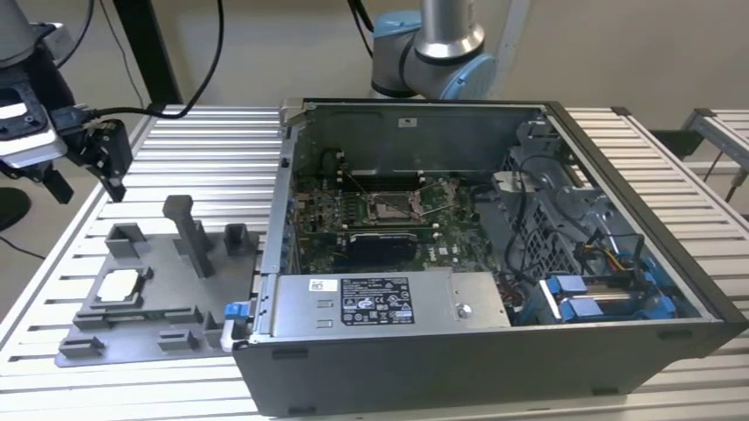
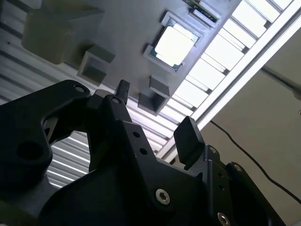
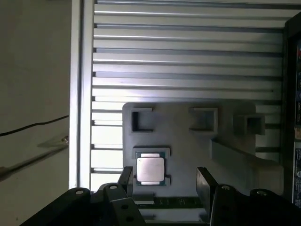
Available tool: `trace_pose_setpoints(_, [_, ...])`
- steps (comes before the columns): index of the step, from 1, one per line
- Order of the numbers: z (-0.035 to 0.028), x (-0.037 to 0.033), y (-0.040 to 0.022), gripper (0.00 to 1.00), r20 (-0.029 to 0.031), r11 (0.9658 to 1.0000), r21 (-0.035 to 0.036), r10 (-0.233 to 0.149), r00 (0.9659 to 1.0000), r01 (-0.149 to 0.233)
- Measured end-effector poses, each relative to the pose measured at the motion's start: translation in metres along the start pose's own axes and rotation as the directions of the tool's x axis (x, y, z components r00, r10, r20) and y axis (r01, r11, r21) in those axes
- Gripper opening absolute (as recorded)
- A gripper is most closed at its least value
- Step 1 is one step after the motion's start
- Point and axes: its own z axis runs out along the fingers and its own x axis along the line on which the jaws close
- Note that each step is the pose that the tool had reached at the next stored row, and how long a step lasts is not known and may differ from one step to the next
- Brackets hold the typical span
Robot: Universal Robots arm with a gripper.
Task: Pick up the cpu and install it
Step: 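Pick up the cpu and move it towards the insertion slot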
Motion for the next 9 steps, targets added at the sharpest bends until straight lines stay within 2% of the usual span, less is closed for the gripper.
trace_pose_setpoints(9, [0.0126,0.0002,-0.0006,1.00,-0.0011,1.0000,-0.0001,0.000,1.0000,0.000])
